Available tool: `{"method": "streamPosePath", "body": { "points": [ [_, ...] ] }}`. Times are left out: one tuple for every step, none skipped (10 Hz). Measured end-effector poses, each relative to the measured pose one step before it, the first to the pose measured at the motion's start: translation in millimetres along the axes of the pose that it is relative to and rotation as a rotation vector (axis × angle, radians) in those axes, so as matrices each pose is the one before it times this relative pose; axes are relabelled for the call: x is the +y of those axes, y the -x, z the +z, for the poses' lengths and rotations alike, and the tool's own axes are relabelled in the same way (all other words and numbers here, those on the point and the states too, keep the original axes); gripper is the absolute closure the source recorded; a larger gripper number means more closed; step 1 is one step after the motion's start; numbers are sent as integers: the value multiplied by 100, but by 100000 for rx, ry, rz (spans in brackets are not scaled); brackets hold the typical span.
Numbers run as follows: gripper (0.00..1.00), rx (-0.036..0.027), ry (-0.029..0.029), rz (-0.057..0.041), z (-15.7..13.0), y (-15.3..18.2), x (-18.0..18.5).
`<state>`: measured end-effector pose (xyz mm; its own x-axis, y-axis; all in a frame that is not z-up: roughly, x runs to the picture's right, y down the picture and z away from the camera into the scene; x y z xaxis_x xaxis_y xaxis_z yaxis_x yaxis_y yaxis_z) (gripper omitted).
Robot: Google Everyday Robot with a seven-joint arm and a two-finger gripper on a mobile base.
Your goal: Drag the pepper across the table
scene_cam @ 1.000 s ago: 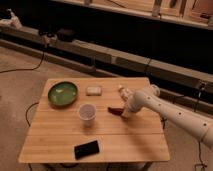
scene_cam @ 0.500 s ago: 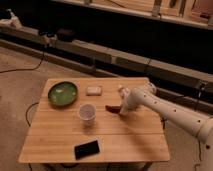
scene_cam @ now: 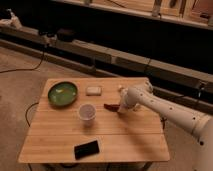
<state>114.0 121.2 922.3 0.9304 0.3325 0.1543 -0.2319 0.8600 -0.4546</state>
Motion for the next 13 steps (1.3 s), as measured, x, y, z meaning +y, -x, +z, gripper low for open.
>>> {"method": "streamPosePath", "body": {
  "points": [
    [62,159,-430,-610,119,118,-240],
    [62,175,-379,-810,132,198,-233],
    [62,-10,-475,-619,125,266,-276],
    [62,108,-676,-901,213,356,-346],
    [62,-180,-392,-515,68,358,-216],
    [62,15,-295,290,66,60,-126],
    [62,-82,-369,194,11,90,-138],
    [62,-224,-261,-237,48,284,-90],
    [62,-221,-100,-392,26,288,-22],
    [62,-184,30,-549,71,325,34],
    [62,-138,-175,-472,-31,264,-62],
    [62,-179,59,-102,-3,138,21],
    [63,-665,400,-797,-30,293,58]
  ]
}}
